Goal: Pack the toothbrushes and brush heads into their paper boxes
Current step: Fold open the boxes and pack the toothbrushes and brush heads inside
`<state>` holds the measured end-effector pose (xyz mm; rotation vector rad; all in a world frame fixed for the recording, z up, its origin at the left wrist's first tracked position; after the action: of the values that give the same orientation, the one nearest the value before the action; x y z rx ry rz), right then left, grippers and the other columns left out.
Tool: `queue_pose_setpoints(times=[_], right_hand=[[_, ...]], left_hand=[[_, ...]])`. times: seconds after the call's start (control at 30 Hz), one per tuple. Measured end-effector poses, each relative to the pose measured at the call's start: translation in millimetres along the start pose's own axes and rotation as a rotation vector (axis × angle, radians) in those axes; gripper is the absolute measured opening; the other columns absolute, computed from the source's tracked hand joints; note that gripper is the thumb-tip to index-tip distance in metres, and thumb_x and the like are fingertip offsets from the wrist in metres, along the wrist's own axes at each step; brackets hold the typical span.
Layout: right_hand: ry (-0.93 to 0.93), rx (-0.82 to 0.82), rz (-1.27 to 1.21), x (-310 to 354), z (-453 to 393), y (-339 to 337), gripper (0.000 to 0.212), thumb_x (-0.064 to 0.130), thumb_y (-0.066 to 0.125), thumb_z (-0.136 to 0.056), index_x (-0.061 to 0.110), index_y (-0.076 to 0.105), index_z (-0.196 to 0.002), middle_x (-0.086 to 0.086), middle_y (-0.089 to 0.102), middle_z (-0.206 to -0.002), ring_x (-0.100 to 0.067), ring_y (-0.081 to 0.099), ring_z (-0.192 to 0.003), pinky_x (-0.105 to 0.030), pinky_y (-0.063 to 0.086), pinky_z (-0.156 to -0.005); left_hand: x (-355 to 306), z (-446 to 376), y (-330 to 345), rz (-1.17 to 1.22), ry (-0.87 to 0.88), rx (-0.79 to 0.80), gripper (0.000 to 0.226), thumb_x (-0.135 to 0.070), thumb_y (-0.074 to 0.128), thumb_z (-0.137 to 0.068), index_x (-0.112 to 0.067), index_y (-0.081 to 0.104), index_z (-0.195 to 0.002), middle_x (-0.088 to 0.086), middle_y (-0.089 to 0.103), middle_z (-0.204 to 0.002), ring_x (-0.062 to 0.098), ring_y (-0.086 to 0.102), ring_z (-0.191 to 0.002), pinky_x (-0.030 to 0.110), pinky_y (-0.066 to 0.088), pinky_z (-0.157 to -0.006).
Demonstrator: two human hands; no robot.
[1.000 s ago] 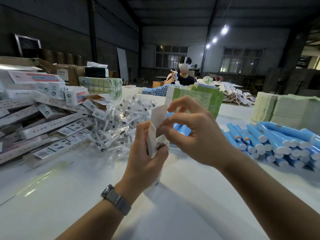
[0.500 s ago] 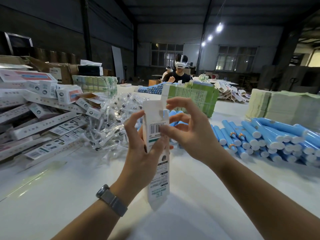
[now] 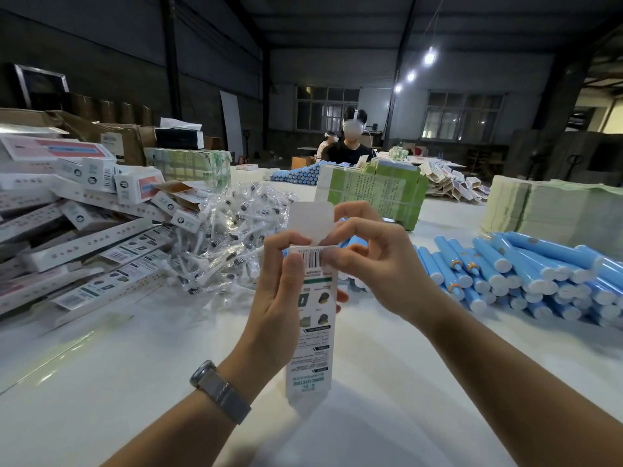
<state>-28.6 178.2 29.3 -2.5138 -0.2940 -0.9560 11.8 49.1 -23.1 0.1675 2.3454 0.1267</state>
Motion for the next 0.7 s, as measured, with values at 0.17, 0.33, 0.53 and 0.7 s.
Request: queue_pose_setpoints(times=[0.17,0.33,0.53,0.7], right_hand=[[-0.062,-0.052,-0.037,0.1,-1.2,-1.4,0.023,0.016,0.077,-0.076,0.032,0.07,-0.092,0.006,0.068,-0.104,-0.021,0.064,-0.101,-0.046,0.051,-0.078],[-0.085,-0.051,0.065,4.2,-3.2,-3.1,0.048,0.012,0.076,-0.078,0.039,0.062,-0.114,0.014,0.065,-0.095,-0.01,0.06,-0.092,-0.025,0.048,-0.074],[-0.1,0.024,0.081,13.1,-5.0,-6.9,0.024,0.007,0.072,-0.081,0.026,0.072,-0.096,0.005,0.069,-0.095,-0.023,0.062,-0.092,-0.029,0.047,-0.074],[-0.055,0.055,0.081,14.7,-3.2,-2.9,0.006,0.012,0.072,-0.082,0.016,0.074,-0.085,-0.002,0.068,-0.096,-0.02,0.065,-0.094,-0.039,0.053,-0.077]], left_hand=[[0.2,-0.5,-0.9,0.023,-0.018,-0.017,0.022,-0.032,0.041,-0.098,-0.049,0.05,-0.108,0.008,0.069,-0.104,0.032,0.07,-0.073,0.038,0.059,-0.062],[1.3,-2.0,-0.9,0.045,-0.009,-0.024,0.032,-0.029,0.043,-0.098,-0.053,0.036,-0.119,0.011,0.07,-0.11,0.026,0.071,-0.074,0.033,0.058,-0.064],[-4.5,-2.0,4.3,0.053,0.012,0.033,0.026,-0.025,0.041,-0.101,-0.035,0.03,-0.122,0.016,0.066,-0.11,0.026,0.072,-0.075,0.031,0.058,-0.063],[-6.4,-3.4,4.0,0.062,-0.028,0.034,0.026,-0.025,0.041,-0.097,-0.028,0.036,-0.122,0.018,0.063,-0.107,0.023,0.07,-0.073,0.029,0.057,-0.061]])
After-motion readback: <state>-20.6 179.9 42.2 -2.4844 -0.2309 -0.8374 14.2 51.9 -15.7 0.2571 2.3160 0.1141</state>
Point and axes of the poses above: each hand's wrist, its own z-axis away from the middle knuckle, its own y-axis out of the palm, x = y × z, the point moved 4 cm from there along -z, towards the middle knuckle
